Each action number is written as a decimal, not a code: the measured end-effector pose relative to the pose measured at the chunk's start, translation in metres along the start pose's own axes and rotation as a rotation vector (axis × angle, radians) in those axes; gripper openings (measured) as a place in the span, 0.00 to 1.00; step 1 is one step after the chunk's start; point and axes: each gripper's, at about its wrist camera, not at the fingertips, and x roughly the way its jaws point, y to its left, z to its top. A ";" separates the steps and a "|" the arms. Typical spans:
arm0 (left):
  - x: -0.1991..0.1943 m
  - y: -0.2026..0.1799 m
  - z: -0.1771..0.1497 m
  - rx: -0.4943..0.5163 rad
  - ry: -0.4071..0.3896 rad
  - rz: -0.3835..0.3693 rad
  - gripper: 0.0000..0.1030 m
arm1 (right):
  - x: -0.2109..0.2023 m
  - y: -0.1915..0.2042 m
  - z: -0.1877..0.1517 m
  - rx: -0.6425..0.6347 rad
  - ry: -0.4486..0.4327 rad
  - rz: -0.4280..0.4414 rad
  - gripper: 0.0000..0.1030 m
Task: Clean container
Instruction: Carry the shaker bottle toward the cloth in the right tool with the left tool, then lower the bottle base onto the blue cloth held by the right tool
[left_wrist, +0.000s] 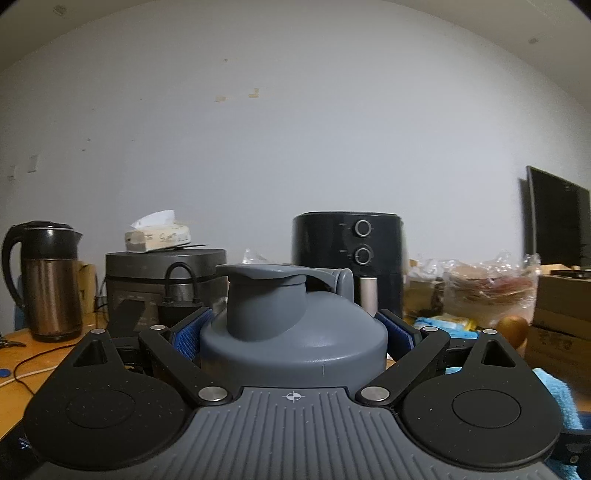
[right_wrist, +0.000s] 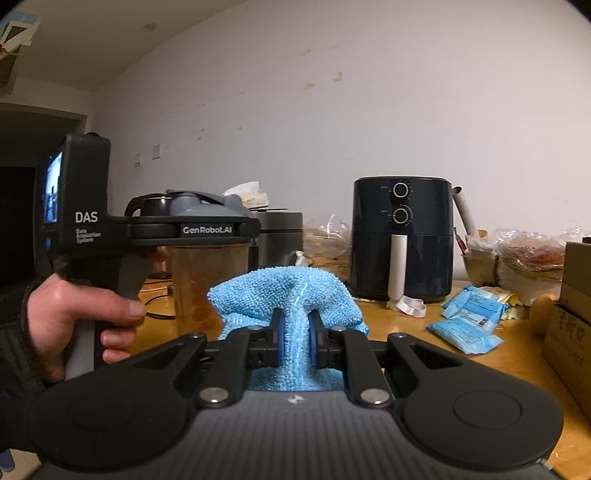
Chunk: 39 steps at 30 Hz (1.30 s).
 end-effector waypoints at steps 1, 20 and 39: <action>0.000 0.002 0.000 -0.002 0.000 -0.013 0.92 | 0.000 0.001 0.001 -0.001 0.000 0.003 0.08; 0.010 0.024 0.000 -0.042 0.010 -0.263 0.92 | -0.002 0.016 0.009 -0.028 -0.007 0.045 0.08; 0.023 0.031 -0.007 0.039 -0.037 -0.494 0.92 | -0.002 0.004 0.005 0.015 0.006 0.046 0.08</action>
